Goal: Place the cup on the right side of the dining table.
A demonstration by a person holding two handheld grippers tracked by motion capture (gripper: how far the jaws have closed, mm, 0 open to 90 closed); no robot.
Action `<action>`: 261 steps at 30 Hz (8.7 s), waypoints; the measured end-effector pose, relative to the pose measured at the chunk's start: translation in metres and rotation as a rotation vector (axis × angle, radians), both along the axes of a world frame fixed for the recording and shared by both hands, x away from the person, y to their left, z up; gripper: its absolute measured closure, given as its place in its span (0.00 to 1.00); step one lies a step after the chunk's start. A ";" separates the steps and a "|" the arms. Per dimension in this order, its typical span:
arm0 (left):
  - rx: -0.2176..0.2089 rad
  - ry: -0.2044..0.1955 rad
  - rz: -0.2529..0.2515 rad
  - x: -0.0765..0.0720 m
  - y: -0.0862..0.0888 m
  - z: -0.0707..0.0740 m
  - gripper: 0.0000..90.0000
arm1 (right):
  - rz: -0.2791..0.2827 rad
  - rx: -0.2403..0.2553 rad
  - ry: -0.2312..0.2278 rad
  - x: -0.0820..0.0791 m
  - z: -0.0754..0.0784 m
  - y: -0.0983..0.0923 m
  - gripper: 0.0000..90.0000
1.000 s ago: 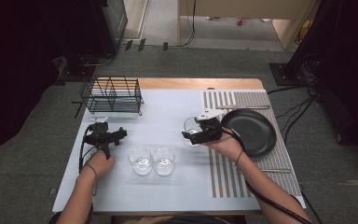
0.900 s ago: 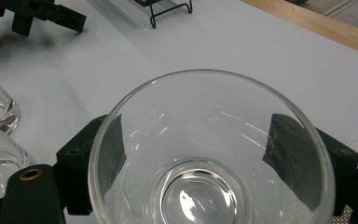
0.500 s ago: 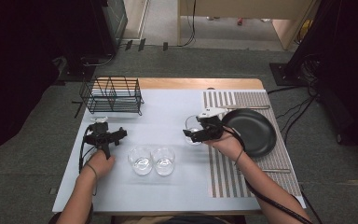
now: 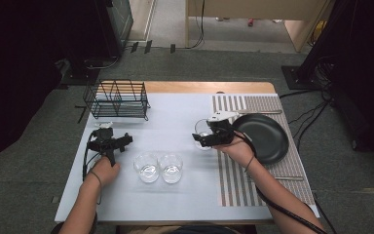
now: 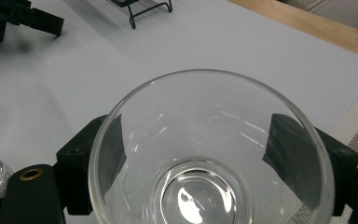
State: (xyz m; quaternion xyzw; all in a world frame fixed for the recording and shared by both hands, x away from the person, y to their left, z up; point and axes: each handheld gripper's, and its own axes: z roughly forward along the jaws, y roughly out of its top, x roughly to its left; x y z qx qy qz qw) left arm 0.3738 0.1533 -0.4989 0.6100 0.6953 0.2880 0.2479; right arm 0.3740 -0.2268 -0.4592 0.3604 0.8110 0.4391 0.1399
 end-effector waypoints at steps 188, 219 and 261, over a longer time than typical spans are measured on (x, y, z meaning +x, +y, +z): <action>-0.003 -0.007 0.003 -0.001 0.000 0.000 0.00 | -0.325 0.003 -0.029 0.053 -0.003 -0.054 0.19; -0.003 -0.007 0.003 -0.001 0.000 0.000 0.00 | -0.357 0.002 -0.030 0.056 -0.008 -0.058 0.19; -0.003 -0.007 0.003 -0.001 0.000 0.000 0.00 | -0.359 0.037 -0.058 0.056 -0.006 -0.059 0.18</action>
